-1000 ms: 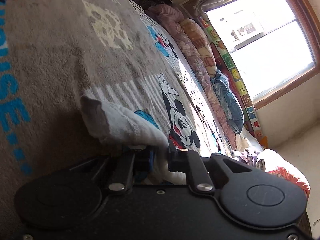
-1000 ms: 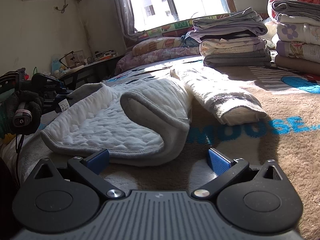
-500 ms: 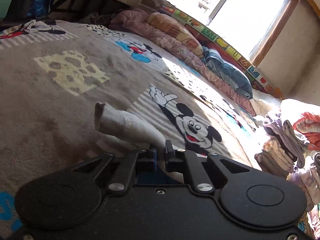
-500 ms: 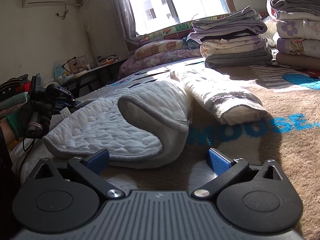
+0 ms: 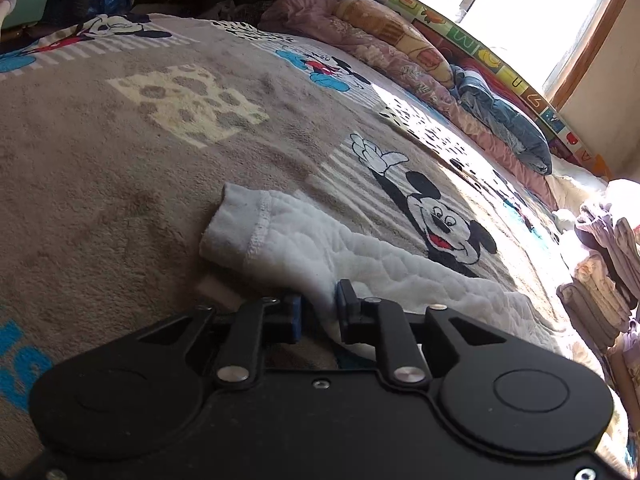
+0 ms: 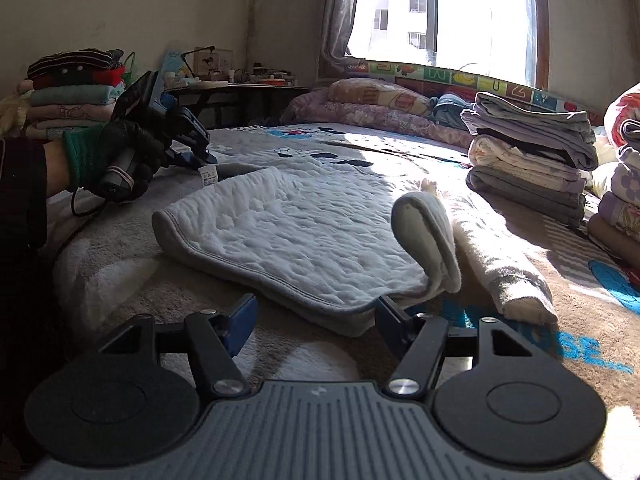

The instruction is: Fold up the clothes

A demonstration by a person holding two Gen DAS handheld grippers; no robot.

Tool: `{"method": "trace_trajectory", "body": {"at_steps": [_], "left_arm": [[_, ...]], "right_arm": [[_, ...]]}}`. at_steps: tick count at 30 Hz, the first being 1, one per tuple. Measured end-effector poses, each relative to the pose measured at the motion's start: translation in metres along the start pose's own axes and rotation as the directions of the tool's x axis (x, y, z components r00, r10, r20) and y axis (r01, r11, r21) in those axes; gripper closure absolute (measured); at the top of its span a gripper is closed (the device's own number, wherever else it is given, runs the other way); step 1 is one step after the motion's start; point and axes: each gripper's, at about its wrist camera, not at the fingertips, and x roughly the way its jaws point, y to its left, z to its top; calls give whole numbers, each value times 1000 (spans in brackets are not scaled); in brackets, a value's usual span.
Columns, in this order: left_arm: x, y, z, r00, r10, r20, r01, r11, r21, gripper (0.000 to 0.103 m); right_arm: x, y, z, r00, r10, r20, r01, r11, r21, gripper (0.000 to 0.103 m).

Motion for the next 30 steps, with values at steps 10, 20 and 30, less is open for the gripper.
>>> {"method": "trace_trajectory", "body": {"at_steps": [10, 20, 30], "left_arm": [[-62, -18, -19, 995, -95, 13, 94, 995, 40, 61], [-74, -72, -49, 865, -480, -146, 499, 853, 152, 65], [-4, -101, -71, 880, -373, -296, 452, 848, 275, 72]], "right_arm": [[41, 82, 53, 993, 98, 59, -87, 983, -160, 23], [145, 106, 62, 940, 261, -220, -284, 955, -81, 3], [121, 103, 45, 943, 283, -176, -296, 954, -50, 3]]}}
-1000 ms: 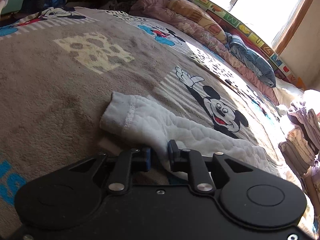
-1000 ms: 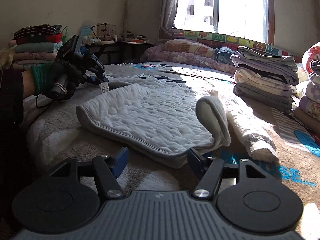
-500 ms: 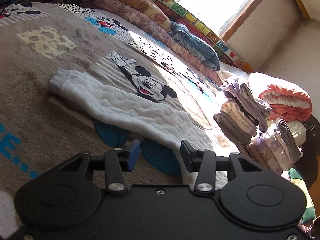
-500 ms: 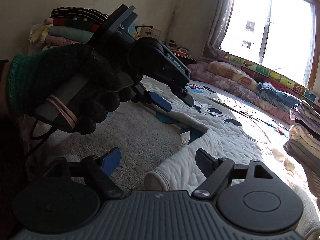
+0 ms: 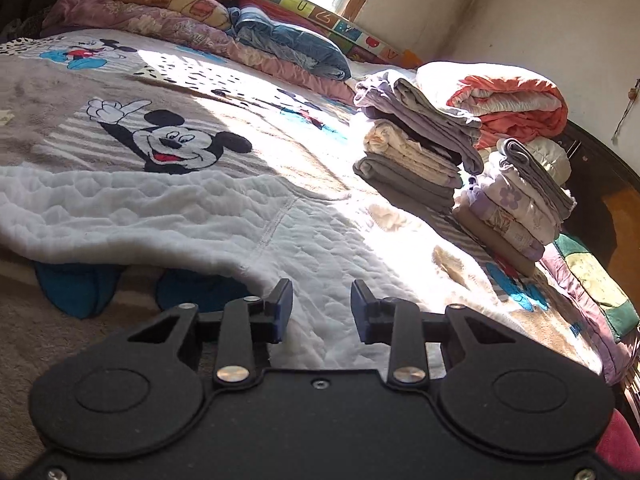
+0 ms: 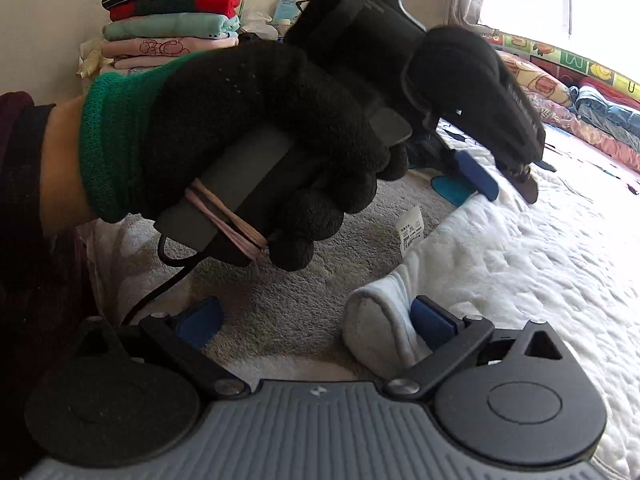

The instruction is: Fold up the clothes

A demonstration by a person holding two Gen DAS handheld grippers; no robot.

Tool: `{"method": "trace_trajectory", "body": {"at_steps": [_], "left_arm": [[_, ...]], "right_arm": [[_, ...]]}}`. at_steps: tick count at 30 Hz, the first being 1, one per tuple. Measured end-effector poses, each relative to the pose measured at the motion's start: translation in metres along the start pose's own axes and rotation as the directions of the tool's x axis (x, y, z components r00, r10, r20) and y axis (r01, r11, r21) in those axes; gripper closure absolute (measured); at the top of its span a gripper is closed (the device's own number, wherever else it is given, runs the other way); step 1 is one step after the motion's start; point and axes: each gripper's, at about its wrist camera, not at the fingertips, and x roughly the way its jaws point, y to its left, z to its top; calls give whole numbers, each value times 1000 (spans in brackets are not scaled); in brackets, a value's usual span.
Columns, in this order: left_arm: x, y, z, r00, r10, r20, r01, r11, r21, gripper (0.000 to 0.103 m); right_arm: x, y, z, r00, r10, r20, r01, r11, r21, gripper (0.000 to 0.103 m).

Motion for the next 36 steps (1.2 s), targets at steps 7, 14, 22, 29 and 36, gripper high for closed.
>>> {"method": "trace_trajectory", "body": {"at_steps": [7, 14, 22, 29, 36], "left_arm": [[8, 15, -6, 998, 53, -33, -54, 998, -31, 92], [-2, -2, -14, 996, 84, -9, -83, 994, 71, 92], [-30, -42, -47, 989, 147, -2, -140, 946, 294, 92], [-46, -59, -70, 982, 188, -20, -171, 927, 335, 92], [-64, -85, -96, 977, 206, -60, -169, 909, 380, 74]], "right_arm": [[-12, 4, -9, 1000, -11, 12, 11, 1000, 26, 2], [-18, 11, -12, 997, -67, 26, 68, 998, -11, 1], [-27, 21, -14, 997, -77, 7, 77, 995, -58, 1], [-75, -3, -34, 1000, -13, -3, 14, 999, 52, 3], [-158, -91, -57, 972, -50, 230, -73, 865, 497, 3]]}}
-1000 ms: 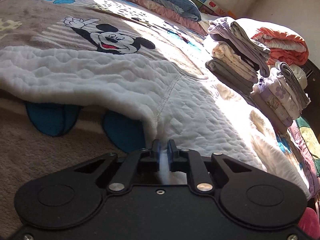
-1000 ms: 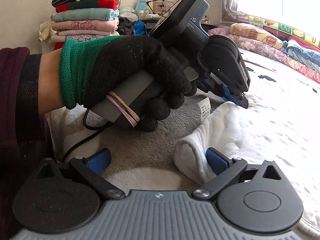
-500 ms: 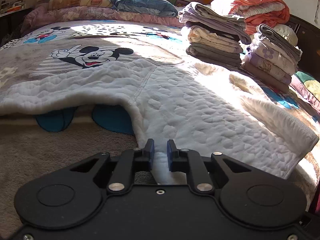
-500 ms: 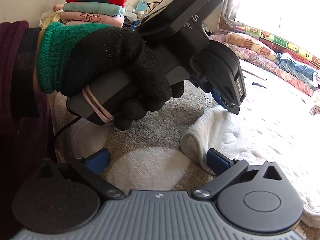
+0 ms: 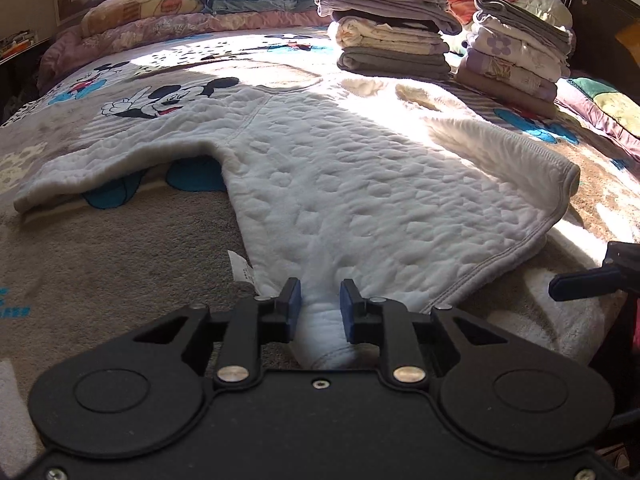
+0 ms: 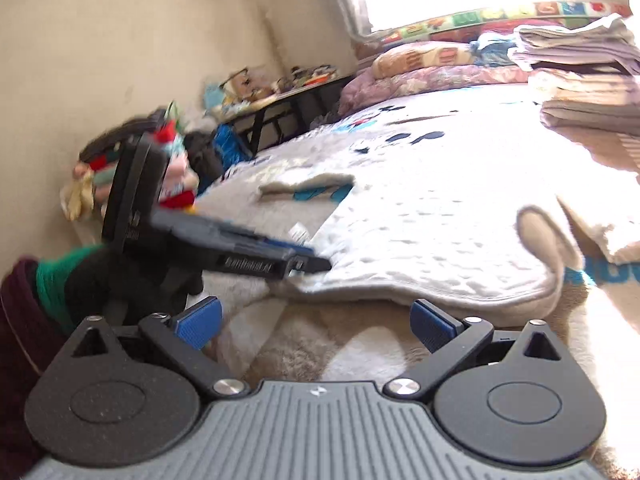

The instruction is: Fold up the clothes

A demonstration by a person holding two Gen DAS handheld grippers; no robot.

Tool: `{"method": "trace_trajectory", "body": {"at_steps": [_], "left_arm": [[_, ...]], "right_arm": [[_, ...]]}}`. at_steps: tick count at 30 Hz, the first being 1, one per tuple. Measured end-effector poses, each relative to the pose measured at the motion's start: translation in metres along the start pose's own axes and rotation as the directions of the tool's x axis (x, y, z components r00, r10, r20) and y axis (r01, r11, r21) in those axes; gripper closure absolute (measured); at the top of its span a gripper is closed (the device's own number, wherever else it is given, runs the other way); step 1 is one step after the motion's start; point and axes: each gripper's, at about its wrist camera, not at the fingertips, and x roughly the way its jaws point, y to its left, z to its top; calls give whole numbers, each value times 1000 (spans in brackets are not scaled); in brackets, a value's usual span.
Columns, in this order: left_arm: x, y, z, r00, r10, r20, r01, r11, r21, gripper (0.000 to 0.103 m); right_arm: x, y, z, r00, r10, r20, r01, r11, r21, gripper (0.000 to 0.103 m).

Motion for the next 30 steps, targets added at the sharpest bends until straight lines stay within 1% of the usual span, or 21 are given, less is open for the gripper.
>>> {"method": "trace_trajectory", "body": {"at_steps": [1, 2, 3, 4, 5, 7, 9, 10, 11, 12, 13, 14, 17, 19, 21, 23, 24, 25, 26, 29, 30], "left_arm": [[-2, -6, -2, 1000, 0, -9, 0, 1000, 18, 62], [-4, -11, -3, 1000, -3, -17, 4, 999, 33, 47], [-6, -17, -4, 1000, -11, -24, 12, 999, 47, 43], [-8, -22, -5, 999, -16, -29, 17, 998, 55, 40], [-11, -27, -4, 999, -19, -29, 21, 998, 53, 40], [-17, -33, -2, 999, -37, -14, 37, 999, 30, 40], [-24, -35, 2, 997, -71, 21, 71, 997, -18, 37], [-25, -36, 5, 995, -91, 41, 93, 994, -54, 30], [-26, -36, 8, 993, -104, 61, 109, 990, -84, 19], [-27, -36, 11, 991, -105, 79, 113, 988, -109, 13], [-27, -38, 15, 991, -88, 98, 100, 986, -131, 5], [-29, -40, 18, 991, -64, 118, 81, 986, -143, 3], [-29, -45, 29, 986, -28, 164, 54, 986, -156, 0], [-23, -41, 34, 983, -22, 180, 59, 978, -199, 0], [-13, -35, 37, 983, -32, 183, 78, 965, -252, 0], [-3, -27, 37, 980, -57, 193, 116, 943, -312, 0], [1, -24, 37, 978, -66, 199, 132, 931, -339, 0], [5, -21, 37, 977, -66, 202, 137, 921, -364, 0], [9, -19, 36, 977, -62, 203, 137, 913, -384, 0], [19, -11, 35, 977, -63, 205, 147, 894, -423, 1], [21, -10, 35, 975, -75, 207, 160, 889, -430, 1]], "right_arm": [[-11, -15, 5, 998, -11, 60, 6, 996, 93, 3], [-23, -35, 8, 991, -35, 131, 8, 979, 202, 3], [-33, -53, 9, 979, -67, 191, 6, 953, 303, 3], [-39, -70, 6, 969, -102, 224, 9, 924, 381, 3], [-45, -86, 3, 957, -139, 253, 8, 889, 457, 3], [-54, -114, -7, 937, -212, 279, 11, 814, 580, 3], [-54, -137, -20, 922, -276, 270, 24, 739, 674, 3], [-53, -146, -25, 918, -295, 265, 24, 708, 706, 3], [-49, -151, -27, 913, -309, 267, 20, 687, 727, 6], [-46, -155, -26, 907, -321, 271, 20, 677, 736, 6], [-42, -156, -23, 904, -331, 272, 25, 674, 738, 6], [-39, -160, -19, 901, -343, 267, 34, 668, 744, 6], [-28, -169, -9, 891, -378, 251, 60, 648, 759, 6], [-20, -175, -1, 885, -394, 249, 69, 638, 767, 7], [-9, -180, 6, 891, -390, 233, 80, 639, 765, 21], [-1, -185, 14, 893, -389, 225, 94, 652, 752, 45], [3, -187, 18, 894, -389, 224, 103, 663, 741, 51], [5, -189, 21, 893, -389, 224, 111, 674, 731, 66], [3, -190, 23, 892, -390, 227, 115, 684, 720, 76], [-11, -195, 35, 881, -405, 246, 136, 713, 687, 89], [-16, -197, 40, 876, -411, 253, 143, 723, 676, 91]]}}
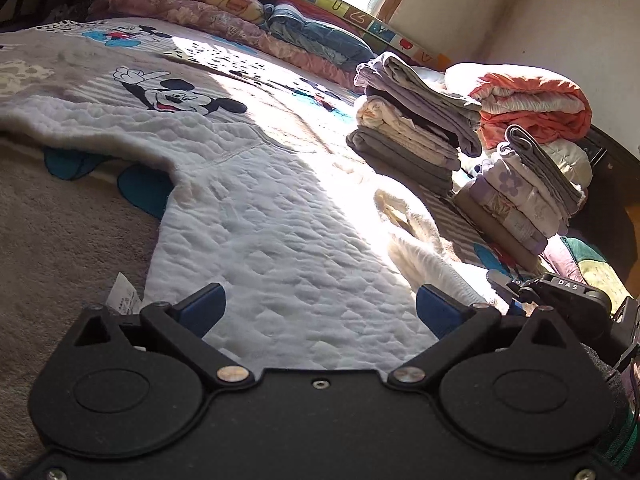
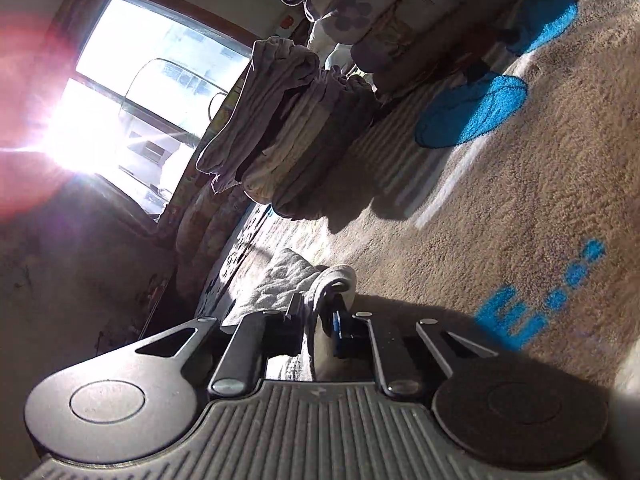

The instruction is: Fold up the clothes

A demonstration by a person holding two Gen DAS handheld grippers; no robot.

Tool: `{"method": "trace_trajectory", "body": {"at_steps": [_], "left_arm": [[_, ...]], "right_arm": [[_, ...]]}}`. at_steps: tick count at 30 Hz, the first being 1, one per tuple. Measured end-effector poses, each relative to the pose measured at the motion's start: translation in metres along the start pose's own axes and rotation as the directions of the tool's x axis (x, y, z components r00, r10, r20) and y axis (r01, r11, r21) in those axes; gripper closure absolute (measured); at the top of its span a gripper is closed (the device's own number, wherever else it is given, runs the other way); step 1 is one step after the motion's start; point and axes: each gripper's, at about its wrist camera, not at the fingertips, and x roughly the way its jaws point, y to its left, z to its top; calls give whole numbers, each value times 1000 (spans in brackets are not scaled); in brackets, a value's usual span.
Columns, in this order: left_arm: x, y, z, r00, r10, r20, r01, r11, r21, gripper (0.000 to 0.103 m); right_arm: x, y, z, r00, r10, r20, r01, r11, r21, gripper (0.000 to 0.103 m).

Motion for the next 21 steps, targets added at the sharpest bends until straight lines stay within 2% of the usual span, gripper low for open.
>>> {"method": "trace_trajectory", "body": {"at_steps": [7, 12, 16, 19, 21], "left_arm": [[8, -5, 2, 999, -34, 0, 34, 999, 28, 1], [10, -11, 1, 999, -7, 31, 5, 998, 68, 1], [17, -6, 2, 1000, -18, 1, 18, 998, 57, 1], [22, -3, 1, 1000, -19, -18, 20, 999, 48, 1], [27, -1, 2, 999, -24, -33, 25, 999, 45, 1]], "right_arm": [[-3, 12, 65, 998, -19, 64, 28, 990, -137, 96], [10, 19, 103, 996, -74, 59, 87, 961, -263, 96], [24, 17, 118, 993, -111, 40, 118, 935, -335, 97], [31, 13, 123, 987, -157, 28, 158, 931, -328, 97], [28, 8, 118, 982, -186, 13, 182, 944, -277, 92]]}}
